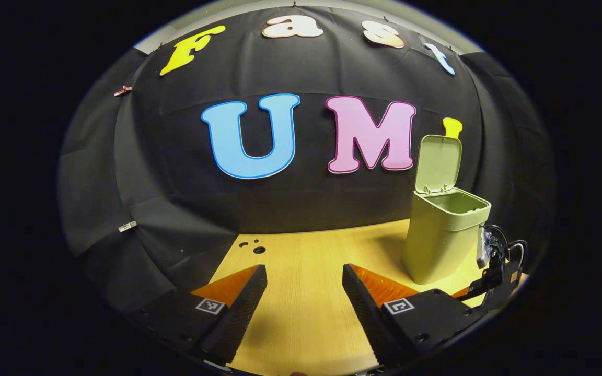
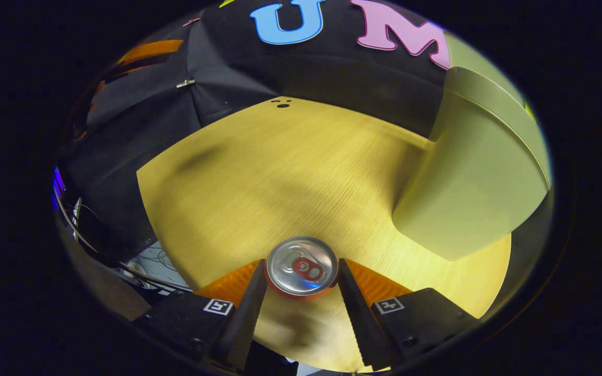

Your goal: Press the lid of the desktop garbage bin to open it, pick up the crumpled paper on the desktop and throw it into the bin, then pick up the pop can on the desktop and drop it into the bin, and finally close the garbage bin lid.

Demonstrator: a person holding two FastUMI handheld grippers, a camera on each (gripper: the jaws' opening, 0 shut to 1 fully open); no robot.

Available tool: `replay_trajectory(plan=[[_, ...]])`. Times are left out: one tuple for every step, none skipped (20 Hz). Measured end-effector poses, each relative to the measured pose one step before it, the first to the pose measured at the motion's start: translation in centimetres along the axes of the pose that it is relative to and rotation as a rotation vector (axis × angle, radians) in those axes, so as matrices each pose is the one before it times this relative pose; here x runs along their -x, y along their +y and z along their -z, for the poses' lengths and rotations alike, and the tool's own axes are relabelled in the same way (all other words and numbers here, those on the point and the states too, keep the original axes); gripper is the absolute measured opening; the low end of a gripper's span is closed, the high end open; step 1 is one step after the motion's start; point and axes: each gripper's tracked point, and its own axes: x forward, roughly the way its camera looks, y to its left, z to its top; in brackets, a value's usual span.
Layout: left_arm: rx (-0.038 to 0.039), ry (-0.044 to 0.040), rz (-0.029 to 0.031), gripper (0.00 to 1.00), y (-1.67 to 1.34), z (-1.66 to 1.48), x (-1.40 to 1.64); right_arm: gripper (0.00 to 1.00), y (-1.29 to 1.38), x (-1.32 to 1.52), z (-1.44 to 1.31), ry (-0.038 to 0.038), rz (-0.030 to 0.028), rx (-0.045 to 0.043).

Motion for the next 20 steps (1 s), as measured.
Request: replay_trajectory(plan=[[-0.00103, -0.00002, 0.00225, 0.94, -0.188, 0.066, -0.163, 0.82, -0.126, 0.306, -0.451, -0.00983, -0.00474, -0.00965], [-0.00129, 0.00038, 0.00208, 0.94, -0.062, -0.080, -0.040, 0.82, -0.172, 0.530, -0.504, -0.01281, -0.00366, -0.01066], [-0.00116, -0.00043, 0.00097, 0.94, -0.146, -0.039, -0.127, 0.82, -0.164, 0.602, -0.659, -0.01609, -0.00340, -0.01040], [0.00000, 0.00029, 0.00288, 0.94, -0.167, -0.029, -0.020, 0.82, -0.249, 0.676, -0.832, -0.01862, -0.00230, -0.00881], [0.00126, 0.00057, 0.00351, 0.94, -0.154, 0.053, -0.085, 0.82, -0.228, 0.767, -0.892, -0.02043, -0.00086, -0.00849], [0.00156, 0.00204, 0.00396, 0.95, -0.221, 0.029, -0.118, 0.82, -0.204, 0.798, -1.007, -0.02551, 0.00000, -0.00930], [0.00071, 0.00064, 0.00349, 0.94, -0.312, 0.025, -0.202, 0.82, -0.175, 0.824, -1.101, -0.02720, -0.00200, -0.01137], [-0.00024, -0.00030, 0.00472, 0.94, -0.158, -0.020, 0.009, 0.82, -0.058, 0.850, -1.455, -0.03005, -0.00458, -0.01229], [-0.00134, -0.00137, 0.00512, 0.94, -0.327, -0.034, -0.133, 0.82, -0.134, 0.792, -1.452, -0.03135, -0.00149, -0.00940], [-0.00214, -0.00132, 0.00471, 0.94, -0.216, -0.107, -0.094, 0.82, -0.285, 0.782, -1.590, -0.03253, 0.00100, -0.00491], [-0.00221, -0.00113, 0.00553, 0.94, -0.317, -0.014, -0.142, 0.82, -0.227, 0.766, -1.376, -0.03552, 0.00364, -0.00066], [-0.00121, -0.00054, 0.00459, 0.94, -0.279, -0.136, -0.172, 0.82, -0.317, 0.720, -1.610, -0.03525, 0.00650, 0.00130], [-0.00009, -0.00028, 0.00438, 0.94, -0.142, -0.081, -0.116, 0.82, -0.476, 0.533, -1.849, -0.03157, 0.00339, 0.00023], [0.00050, -0.00121, 0.00510, 0.94, -0.335, -0.033, -0.231, 0.82, -0.445, 0.447, -1.684, -0.03005, 0.00669, -0.00264], [0.00016, -0.00281, 0.00535, 0.94, -0.224, -0.090, -0.129, 0.82, -0.554, 0.380, -1.559, -0.02922, 0.00388, -0.00825], [-0.00147, -0.00206, 0.00487, 0.94, -0.208, -0.238, -0.118, 0.82, -0.356, 0.709, -1.123, -0.03398, 0.00352, -0.01333], [-0.00320, -0.00311, 0.00419, 0.94, -0.238, -0.040, -0.142, 0.81, -0.307, 0.434, -1.153, -0.02550, 0.00805, -0.01298], [-0.00319, -0.00126, 0.00518, 0.95, -0.218, -0.090, -0.195, 0.82, -0.598, 0.354, -1.238, -0.02353, 0.00982, -0.01286], [-0.00377, -0.00089, 0.00460, 0.94, -0.185, -0.128, -0.171, 0.82, -0.658, 0.214, -1.164, -0.02443, 0.01295, -0.01267], [-0.00305, -0.00131, 0.00472, 0.94, -0.178, -0.027, -0.154, 0.82, -0.615, 0.117, -1.008, -0.02518, 0.00916, -0.01005]])
